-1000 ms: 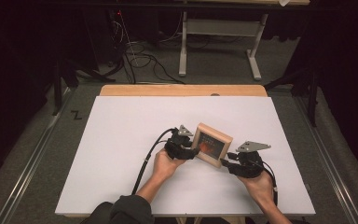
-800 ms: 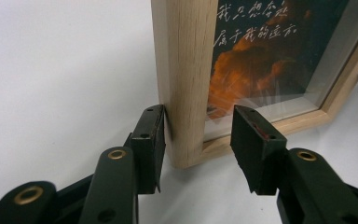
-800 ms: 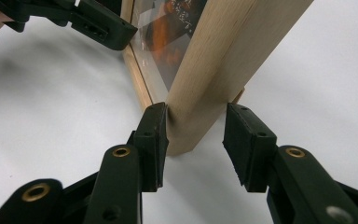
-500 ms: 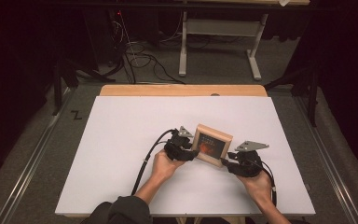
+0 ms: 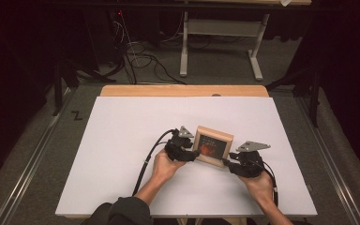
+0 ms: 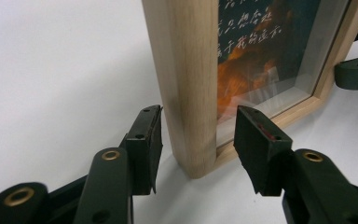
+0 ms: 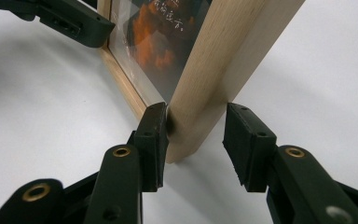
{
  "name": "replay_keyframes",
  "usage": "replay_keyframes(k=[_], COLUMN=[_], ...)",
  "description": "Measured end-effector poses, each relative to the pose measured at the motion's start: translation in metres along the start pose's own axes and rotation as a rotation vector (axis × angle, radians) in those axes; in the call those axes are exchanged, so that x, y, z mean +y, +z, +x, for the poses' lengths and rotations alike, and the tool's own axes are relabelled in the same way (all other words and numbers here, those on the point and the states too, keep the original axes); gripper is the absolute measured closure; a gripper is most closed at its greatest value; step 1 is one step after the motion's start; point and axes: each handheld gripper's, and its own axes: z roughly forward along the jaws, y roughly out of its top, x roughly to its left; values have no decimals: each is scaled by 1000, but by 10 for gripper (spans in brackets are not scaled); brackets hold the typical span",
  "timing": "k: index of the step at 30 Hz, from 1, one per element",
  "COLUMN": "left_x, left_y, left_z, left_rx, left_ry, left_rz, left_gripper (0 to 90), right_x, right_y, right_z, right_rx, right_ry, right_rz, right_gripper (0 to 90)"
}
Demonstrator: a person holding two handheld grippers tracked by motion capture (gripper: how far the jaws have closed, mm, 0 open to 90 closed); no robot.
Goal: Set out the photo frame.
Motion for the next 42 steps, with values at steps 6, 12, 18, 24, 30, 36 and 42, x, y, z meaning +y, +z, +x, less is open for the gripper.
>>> replay_keyframes(k=[6,12,18,24,30,36,42], left_x=[2,1,-1,-4,-5,-5,-5], left_y=[0,-4,-6,-9,-10,-5,-3], left_z=[-1,-2,-5,-7,-7,-1,-2], left_rx=[8,5,14,6,0,-9,14], left_ry=[14,22,22,18,15,0,-8], left_rz=[18,54,59,64,61,35,46], left_gripper=[521,570,581,584,584,538,524], right_x=[1,2,2,2,2,3,2], right_y=[2,3,4,6,7,10,14], right_z=[-2,-5,-6,-6,-6,-6,-5], right_rx=[-5,7,12,8,12,11,-3], right_ry=[10,23,33,28,31,25,13], right_rz=[-7,-11,-15,-11,-2,7,28], right_gripper=[603,608,606,607,605,599,612])
